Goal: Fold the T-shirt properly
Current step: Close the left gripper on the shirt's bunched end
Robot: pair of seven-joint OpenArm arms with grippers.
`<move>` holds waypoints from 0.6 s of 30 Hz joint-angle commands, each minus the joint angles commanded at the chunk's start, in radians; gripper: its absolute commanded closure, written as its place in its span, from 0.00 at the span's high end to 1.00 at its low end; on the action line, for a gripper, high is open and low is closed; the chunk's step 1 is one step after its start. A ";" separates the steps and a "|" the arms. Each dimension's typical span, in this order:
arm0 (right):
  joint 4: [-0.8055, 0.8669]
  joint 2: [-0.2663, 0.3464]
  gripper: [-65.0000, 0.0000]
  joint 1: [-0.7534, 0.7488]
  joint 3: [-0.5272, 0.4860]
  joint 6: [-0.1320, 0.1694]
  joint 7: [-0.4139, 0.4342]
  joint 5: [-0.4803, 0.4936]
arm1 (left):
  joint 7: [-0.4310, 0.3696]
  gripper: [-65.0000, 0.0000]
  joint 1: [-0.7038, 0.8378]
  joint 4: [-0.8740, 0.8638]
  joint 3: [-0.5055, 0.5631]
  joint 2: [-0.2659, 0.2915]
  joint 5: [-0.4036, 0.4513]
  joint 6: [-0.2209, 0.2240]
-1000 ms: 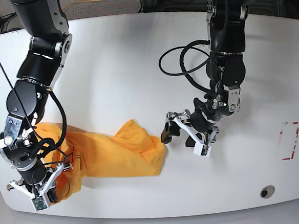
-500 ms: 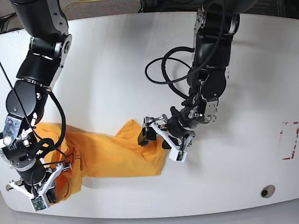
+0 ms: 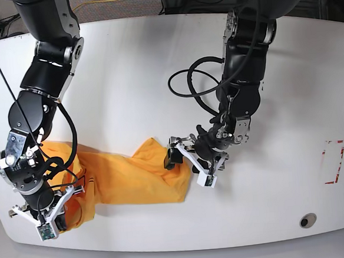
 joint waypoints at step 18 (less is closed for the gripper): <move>0.010 -0.003 0.00 -0.001 0.000 -0.002 -0.002 -0.004 | -0.278 0.79 -0.084 -0.266 0.033 0.014 -0.056 0.058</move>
